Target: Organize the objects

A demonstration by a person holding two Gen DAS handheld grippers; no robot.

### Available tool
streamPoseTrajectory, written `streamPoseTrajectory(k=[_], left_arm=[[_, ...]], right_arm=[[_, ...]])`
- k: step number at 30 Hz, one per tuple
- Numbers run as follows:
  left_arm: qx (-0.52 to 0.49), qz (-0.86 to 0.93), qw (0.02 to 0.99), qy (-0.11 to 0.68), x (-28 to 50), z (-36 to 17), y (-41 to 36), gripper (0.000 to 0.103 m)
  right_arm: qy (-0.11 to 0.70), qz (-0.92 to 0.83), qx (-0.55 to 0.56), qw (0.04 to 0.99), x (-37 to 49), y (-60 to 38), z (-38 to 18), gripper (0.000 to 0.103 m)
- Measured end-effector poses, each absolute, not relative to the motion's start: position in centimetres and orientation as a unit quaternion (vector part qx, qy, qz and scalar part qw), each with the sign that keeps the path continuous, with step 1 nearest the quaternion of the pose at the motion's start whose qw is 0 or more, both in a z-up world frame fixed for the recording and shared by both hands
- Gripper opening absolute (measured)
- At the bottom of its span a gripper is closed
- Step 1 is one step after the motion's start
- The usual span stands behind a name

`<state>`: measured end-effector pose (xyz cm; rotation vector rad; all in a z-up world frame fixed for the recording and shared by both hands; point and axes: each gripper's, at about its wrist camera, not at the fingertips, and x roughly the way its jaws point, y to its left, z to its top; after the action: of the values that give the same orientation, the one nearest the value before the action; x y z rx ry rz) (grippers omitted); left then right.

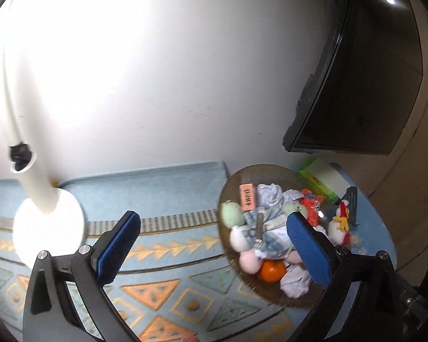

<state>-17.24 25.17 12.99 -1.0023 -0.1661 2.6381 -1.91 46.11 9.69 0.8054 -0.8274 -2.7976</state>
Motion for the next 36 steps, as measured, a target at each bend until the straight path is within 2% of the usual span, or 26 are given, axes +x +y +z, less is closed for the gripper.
streamPoseTrajectory(k=[7, 14, 18, 21, 24, 26, 36], left_arm=[[-0.379, 0.922, 0.075, -0.028, -9.7, 14.0, 15.6, 0.103], [-0.464, 0.885, 0.016, -0.043, -2.8, 4.2, 7.6, 0.103], [-0.486, 0.87, -0.002, -0.08, -0.3, 0.1, 4.8, 0.103], [-0.482, 0.872, -0.013, -0.082, 1.0, -1.7, 4.1, 0.103], [-0.449, 0.891, -0.032, -0.056, 2.1, -2.0, 4.8, 0.103], [-0.451, 0.89, -0.053, -0.021, 2.0, -2.3, 6.0, 0.103], [-0.45, 0.89, -0.063, -0.038, 2.4, -2.3, 5.5, 0.103]], right_arm=[[-0.192, -0.921, 0.325, 0.093, 1.0, 36.6, 10.8, 0.103], [-0.011, -0.919, 0.392, 0.029, 4.0, 27.3, 3.2, 0.103], [-0.018, -0.9, 0.432, 0.061, 4.0, 25.5, -0.8, 0.103], [-0.005, -0.894, 0.445, 0.048, 4.0, 24.8, -2.7, 0.103], [-0.013, -0.89, 0.454, 0.045, 4.4, 25.0, -4.4, 0.103], [0.017, -0.895, 0.444, 0.034, 4.5, 24.2, -4.7, 0.103], [0.025, -0.895, 0.444, 0.039, 4.3, 23.9, -4.7, 0.103]])
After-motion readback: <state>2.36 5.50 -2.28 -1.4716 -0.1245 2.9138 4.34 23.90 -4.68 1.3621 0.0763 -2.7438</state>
